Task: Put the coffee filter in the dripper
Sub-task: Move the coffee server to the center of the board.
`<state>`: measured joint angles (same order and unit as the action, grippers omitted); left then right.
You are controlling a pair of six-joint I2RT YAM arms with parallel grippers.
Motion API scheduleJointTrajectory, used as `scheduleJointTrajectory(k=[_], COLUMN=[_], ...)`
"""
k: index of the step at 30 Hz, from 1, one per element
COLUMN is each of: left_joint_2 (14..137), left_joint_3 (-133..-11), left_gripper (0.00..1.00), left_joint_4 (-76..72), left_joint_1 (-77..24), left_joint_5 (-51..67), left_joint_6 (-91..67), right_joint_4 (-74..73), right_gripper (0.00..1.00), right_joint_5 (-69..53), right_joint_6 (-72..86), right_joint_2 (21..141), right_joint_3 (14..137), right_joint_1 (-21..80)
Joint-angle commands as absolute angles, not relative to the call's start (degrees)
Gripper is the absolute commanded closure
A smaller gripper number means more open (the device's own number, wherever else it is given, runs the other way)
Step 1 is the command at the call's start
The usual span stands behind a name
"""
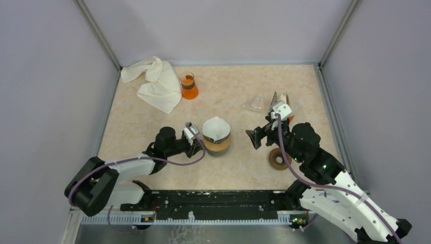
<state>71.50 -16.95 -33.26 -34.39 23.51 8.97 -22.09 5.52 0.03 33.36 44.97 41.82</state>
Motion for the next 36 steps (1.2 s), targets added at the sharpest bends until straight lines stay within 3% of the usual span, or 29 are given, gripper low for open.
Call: scheduleJointTrajectory(k=[1,6,14,23,36], left_joint_2=[72.76,75.31,77.5,82.61,96.53], left_joint_3=[-18.83,-20.53,-21.83,-24.09,-32.84], left_gripper=[0.73,0.83,0.85,0.92,0.92], left_joint_4=[-36.12,-35.85,-38.47,-44.58,-53.54], left_joint_1=[-34.72,-35.08,-37.83,-42.25,-42.19], left_joint_5=[26.55,26.28,20.99,7.36,-2.81], left_joint_6=[9.57,9.36,10.4,11.03,8.91], right_joint_4=[-18.46,-18.37,-18.05,-17.41,-17.23], right_gripper=[0.05,0.05,0.05,0.04,0.04], right_joint_5=[6.28,6.66,7.56,8.51,9.84], right_joint_6=[-0.49,-0.53,-0.79,-0.88,-0.91], right_joint_2=[32.68,32.56,32.01,31.47,30.27], right_joint_3=[45.0,44.92,44.73,44.22,43.38], right_joint_1=[41.66,41.66,41.66,41.66,41.7])
